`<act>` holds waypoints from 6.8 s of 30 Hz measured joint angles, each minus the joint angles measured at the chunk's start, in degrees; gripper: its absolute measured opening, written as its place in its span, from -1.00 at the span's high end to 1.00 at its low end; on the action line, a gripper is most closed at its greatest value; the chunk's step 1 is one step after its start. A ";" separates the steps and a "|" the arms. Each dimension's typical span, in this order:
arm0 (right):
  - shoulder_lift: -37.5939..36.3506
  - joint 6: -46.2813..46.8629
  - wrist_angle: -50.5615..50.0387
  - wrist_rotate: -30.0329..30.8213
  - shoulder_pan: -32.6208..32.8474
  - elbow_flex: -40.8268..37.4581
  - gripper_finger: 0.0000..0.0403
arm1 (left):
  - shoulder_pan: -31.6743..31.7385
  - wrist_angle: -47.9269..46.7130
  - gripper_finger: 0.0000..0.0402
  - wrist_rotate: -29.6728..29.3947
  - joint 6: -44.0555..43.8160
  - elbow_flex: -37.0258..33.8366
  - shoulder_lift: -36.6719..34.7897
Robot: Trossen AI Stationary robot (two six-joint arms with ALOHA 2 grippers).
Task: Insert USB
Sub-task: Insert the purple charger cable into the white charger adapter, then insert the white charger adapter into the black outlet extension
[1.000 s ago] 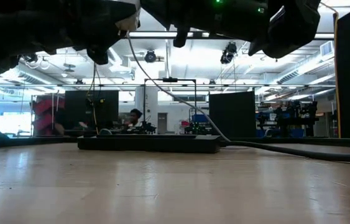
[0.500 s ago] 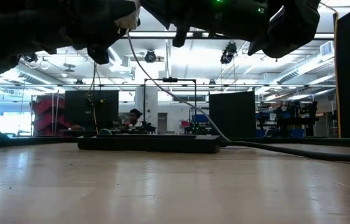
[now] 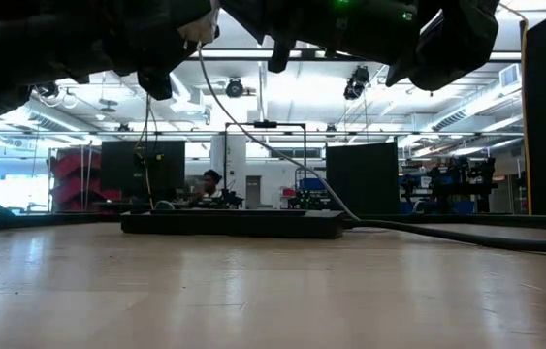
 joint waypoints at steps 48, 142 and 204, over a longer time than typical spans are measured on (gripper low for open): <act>-0.01 -0.73 -1.67 -6.64 -0.63 0.09 1.00 | -1.17 -1.11 0.37 5.40 -1.26 0.06 -4.26; -0.17 5.99 -6.79 -15.73 -4.02 0.77 0.99 | -1.16 -8.01 0.37 1.42 -7.04 -2.42 -4.24; 0.04 5.90 -8.21 -9.45 -2.05 1.26 -0.20 | -1.16 -3.02 0.37 -0.76 -3.93 -2.26 -4.35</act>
